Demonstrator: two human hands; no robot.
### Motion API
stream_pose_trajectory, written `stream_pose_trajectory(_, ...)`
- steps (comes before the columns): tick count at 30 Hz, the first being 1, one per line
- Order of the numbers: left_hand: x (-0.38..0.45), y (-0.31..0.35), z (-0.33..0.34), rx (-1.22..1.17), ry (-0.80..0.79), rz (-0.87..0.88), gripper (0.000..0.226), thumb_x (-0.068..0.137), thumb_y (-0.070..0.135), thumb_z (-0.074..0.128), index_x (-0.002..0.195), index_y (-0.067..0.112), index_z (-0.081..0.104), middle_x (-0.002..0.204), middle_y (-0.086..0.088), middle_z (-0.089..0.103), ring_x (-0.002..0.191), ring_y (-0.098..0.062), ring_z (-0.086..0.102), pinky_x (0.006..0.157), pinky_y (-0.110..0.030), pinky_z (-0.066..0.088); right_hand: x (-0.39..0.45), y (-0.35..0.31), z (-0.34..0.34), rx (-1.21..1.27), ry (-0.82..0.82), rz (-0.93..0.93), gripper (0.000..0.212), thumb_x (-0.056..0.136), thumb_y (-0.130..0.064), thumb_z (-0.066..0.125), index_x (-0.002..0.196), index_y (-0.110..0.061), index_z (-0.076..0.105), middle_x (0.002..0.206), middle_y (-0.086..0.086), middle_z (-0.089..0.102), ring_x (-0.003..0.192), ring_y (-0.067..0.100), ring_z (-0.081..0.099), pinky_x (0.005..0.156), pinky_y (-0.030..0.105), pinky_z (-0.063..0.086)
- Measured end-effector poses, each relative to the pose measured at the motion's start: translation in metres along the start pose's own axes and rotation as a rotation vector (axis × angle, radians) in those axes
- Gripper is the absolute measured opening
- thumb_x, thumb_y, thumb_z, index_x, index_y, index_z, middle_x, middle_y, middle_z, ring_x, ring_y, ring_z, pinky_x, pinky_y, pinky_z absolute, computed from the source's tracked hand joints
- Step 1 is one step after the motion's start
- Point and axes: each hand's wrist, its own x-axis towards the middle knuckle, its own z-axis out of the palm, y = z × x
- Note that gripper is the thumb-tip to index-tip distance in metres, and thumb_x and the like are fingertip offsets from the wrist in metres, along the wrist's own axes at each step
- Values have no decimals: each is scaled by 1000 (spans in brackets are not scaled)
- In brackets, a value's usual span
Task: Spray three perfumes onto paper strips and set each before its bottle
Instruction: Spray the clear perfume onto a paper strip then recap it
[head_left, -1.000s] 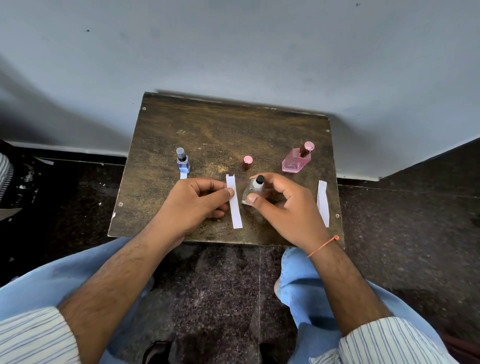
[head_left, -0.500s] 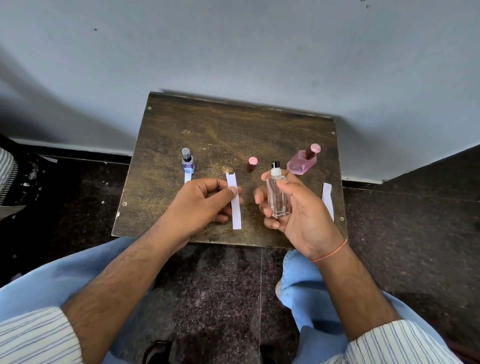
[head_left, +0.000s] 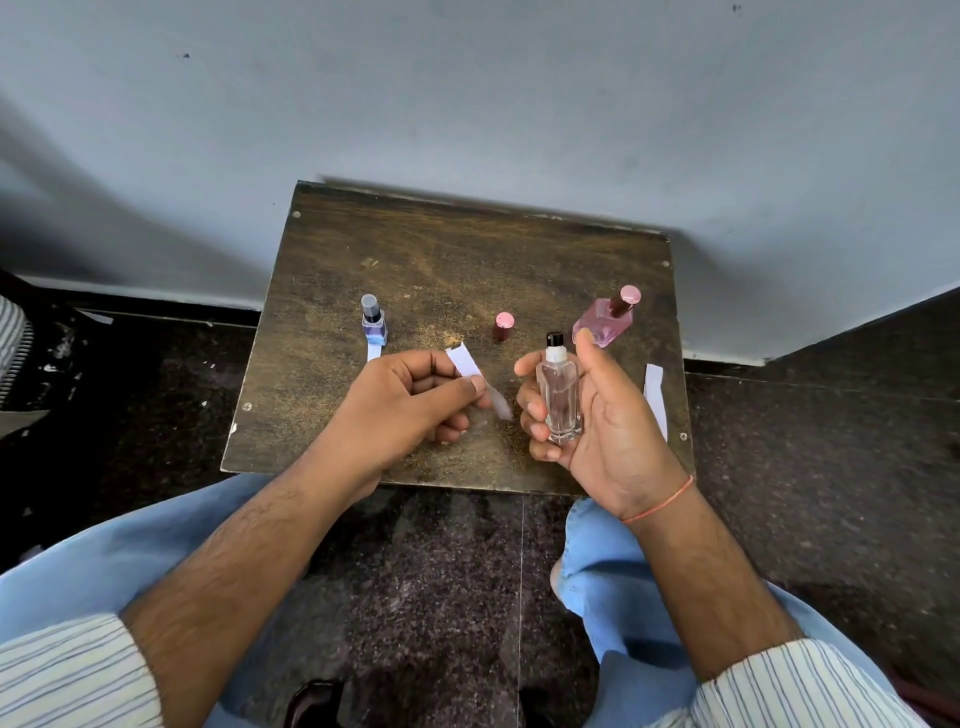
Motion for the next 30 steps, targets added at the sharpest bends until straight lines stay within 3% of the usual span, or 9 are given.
stream_pose_trajectory(4,-4,6,0,-61,-11,-20,9,101,13,71,107,6,71,102,-10,84,71,-14,71,65,-24,61,1,1,-1,1,21,-15,59,110,-64,35,107,-17,72,76,3,51,62,14,43,57,33,23)
stream_pose_trajectory(6,-5,9,1,-118,-20,-33,3,104,12,67,104,9,69,104,-12,84,70,-15,70,65,-25,60,1,2,0,-51,70,-34,52,106,-64,47,108,-18,71,75,2,51,61,13,43,55,31,24)
stream_pose_trajectory(9,-6,11,1,-203,-41,-59,5,106,12,62,102,13,65,106,-16,83,70,-17,70,67,-26,60,1,4,2,-254,190,-73,32,97,-48,75,112,-20,75,70,-3,50,60,11,42,49,26,27)
stream_pose_trajectory(11,-7,11,1,-224,-70,-79,6,106,12,61,101,15,64,108,-16,83,71,-17,70,69,-27,61,1,6,4,-310,220,-72,23,96,-35,82,116,-23,81,66,-5,48,57,9,41,48,24,26)
stream_pose_trajectory(21,-9,11,6,-130,-195,-145,7,107,7,54,106,13,58,111,-14,83,76,-20,71,72,-28,60,3,9,11,-195,318,-26,10,94,-28,83,96,-21,75,56,-3,46,49,10,37,46,20,23)
stream_pose_trajectory(24,-10,11,5,-36,-208,-121,5,108,9,57,107,11,61,110,-11,84,83,-23,74,75,-30,58,3,7,10,-196,287,-33,8,96,-23,81,94,-18,75,54,-3,45,47,10,36,46,21,23)
stream_pose_trajectory(27,-8,10,4,72,-194,-71,17,107,19,62,114,6,71,107,-9,85,88,-27,77,78,-35,57,1,5,10,-297,257,-42,8,98,-21,79,98,-14,77,54,-2,45,47,11,35,45,21,22)
stream_pose_trajectory(30,-7,7,4,151,-183,-20,20,106,22,66,107,7,79,102,-7,85,83,-25,76,74,-29,59,0,5,12,-408,236,-64,9,99,-20,79,93,-14,79,58,6,43,50,15,34,45,24,23)
